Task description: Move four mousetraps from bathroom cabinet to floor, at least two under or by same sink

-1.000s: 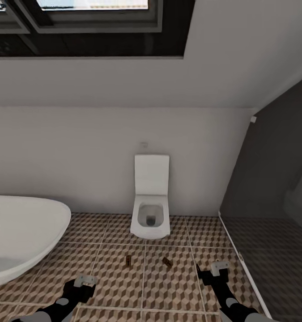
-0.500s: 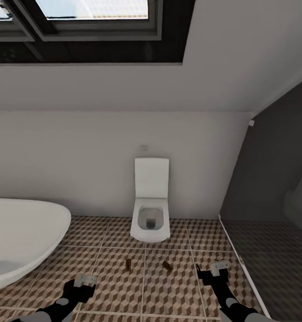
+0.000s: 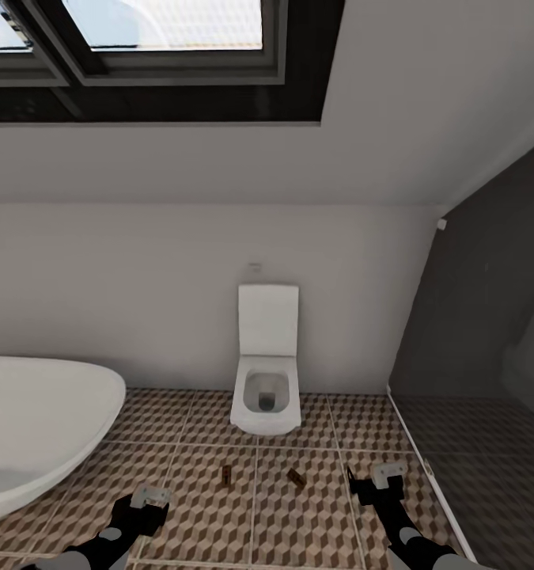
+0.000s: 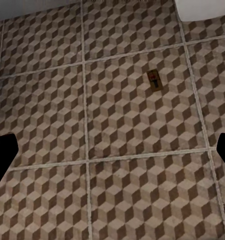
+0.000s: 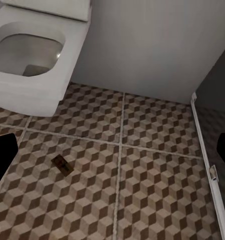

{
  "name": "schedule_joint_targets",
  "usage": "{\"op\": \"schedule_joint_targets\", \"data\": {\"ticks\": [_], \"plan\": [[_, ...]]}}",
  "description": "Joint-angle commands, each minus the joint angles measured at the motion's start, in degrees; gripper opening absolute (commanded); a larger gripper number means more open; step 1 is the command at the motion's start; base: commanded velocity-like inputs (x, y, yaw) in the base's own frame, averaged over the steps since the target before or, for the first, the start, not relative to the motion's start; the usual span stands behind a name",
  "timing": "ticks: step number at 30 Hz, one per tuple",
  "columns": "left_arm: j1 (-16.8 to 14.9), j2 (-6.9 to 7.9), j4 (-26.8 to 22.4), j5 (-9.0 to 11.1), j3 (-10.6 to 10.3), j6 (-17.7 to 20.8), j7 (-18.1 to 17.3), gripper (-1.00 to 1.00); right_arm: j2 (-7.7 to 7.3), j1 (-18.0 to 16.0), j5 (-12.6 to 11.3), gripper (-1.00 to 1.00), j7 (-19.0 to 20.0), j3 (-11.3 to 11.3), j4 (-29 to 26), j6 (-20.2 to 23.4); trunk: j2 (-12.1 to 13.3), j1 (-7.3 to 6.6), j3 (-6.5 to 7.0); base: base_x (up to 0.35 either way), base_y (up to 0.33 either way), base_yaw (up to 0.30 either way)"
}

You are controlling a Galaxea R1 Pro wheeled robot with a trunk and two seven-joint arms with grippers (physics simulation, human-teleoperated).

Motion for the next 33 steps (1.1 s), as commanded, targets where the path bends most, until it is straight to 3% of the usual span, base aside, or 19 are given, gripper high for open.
{"op": "schedule_joint_targets", "data": {"ticks": [1,33], "plan": [[-0.06,-0.04,0.13,0.18,-0.39,-0.23,-0.01,1.00,0.00,-0.05,-0.41,1.00,-0.17,0.51,0.04,-0.14,-0.12,0.04,-0.03,0.000,0.000,0.000],[-0.05,-0.04,0.12,0.19,-0.39,-0.22,-0.01,1.00,0.00,-0.05,-0.43,1.00,-0.17,0.51,0.04,0.05,-0.12,0.04,2.90,0.000,0.000,0.000]]}}
